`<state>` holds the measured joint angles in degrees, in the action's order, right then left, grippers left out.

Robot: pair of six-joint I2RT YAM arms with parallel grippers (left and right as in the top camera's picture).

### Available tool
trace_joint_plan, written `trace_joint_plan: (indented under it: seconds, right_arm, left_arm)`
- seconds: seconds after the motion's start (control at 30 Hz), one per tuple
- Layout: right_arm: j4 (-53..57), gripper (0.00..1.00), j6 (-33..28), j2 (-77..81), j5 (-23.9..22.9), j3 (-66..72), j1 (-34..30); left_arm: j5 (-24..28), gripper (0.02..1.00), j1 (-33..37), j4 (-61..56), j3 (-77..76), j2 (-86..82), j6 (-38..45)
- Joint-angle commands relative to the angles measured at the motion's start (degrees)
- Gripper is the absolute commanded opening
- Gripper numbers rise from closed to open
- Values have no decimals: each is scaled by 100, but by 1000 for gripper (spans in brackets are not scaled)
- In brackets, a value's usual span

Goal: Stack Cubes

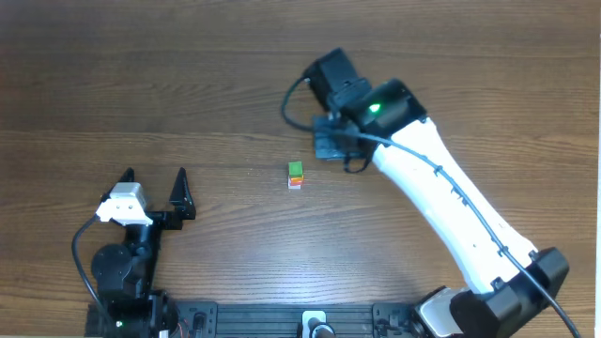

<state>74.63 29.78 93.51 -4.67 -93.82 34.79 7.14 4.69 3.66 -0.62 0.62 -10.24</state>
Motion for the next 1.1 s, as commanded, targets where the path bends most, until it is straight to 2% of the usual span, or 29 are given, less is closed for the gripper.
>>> trace_joint_plan:
  seconds: [0.03,0.43,1.1]
  right_arm:
    - [170,99,520,455,-92,-225,271]
    - [-79,93,752,1263,297,-238,704]
    - [-393,86,789,1558,267,-238,835]
  left_arm:
    - [74,998,35,4,28,-46,83]
    - [74,1000,35,4,28,-46,85]
    - [74,996,35,4,28,-46,83]
